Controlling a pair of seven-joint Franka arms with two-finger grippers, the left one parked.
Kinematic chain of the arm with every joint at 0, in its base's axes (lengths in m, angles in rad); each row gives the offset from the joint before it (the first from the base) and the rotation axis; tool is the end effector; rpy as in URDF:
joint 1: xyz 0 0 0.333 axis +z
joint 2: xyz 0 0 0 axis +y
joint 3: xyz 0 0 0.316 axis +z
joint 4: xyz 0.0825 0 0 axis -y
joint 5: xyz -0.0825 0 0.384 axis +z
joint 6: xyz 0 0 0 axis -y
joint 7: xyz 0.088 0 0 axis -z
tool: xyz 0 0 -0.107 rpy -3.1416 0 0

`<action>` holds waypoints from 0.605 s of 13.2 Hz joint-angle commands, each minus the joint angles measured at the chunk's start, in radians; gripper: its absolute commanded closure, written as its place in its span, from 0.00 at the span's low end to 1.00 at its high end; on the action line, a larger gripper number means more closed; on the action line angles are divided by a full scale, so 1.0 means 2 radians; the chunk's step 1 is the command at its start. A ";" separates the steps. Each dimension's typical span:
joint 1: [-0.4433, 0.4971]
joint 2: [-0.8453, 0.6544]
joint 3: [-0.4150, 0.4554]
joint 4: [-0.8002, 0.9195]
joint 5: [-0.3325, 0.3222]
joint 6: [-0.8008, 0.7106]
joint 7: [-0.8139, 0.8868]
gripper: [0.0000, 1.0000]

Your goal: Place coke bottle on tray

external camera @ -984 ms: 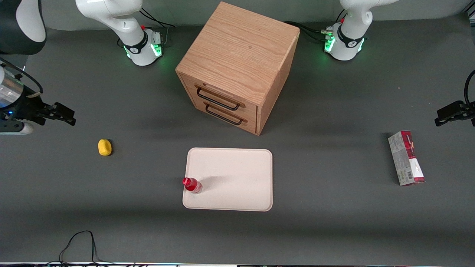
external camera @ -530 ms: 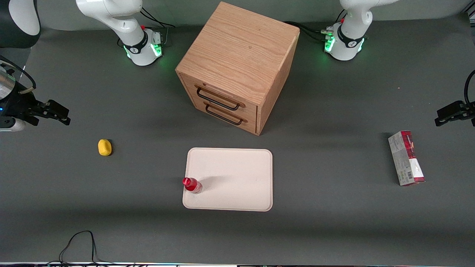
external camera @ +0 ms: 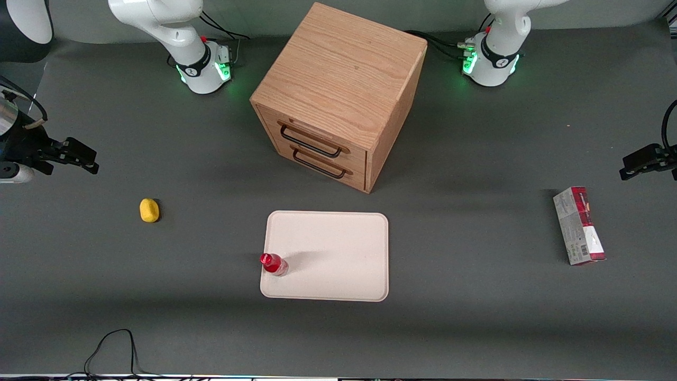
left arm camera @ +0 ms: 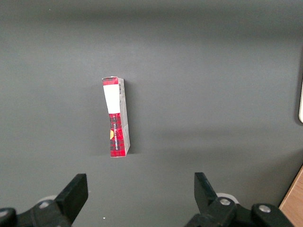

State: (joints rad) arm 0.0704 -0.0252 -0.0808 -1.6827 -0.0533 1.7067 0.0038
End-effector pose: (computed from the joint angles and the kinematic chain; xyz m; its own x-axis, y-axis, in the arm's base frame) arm 0.5573 -0.0113 0.5974 0.9988 -0.0070 0.0491 -0.0095 -0.9987 0.0509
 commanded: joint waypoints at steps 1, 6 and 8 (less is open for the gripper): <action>0.010 -0.005 -0.015 0.004 -0.002 -0.008 -0.013 0.00; 0.010 -0.002 -0.016 0.022 -0.001 -0.026 -0.010 0.00; 0.010 0.001 -0.016 0.031 -0.001 -0.033 -0.011 0.00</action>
State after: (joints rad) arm 0.0751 -0.0254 -0.0987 -1.6520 -0.0533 1.6695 0.0029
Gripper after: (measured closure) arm 0.000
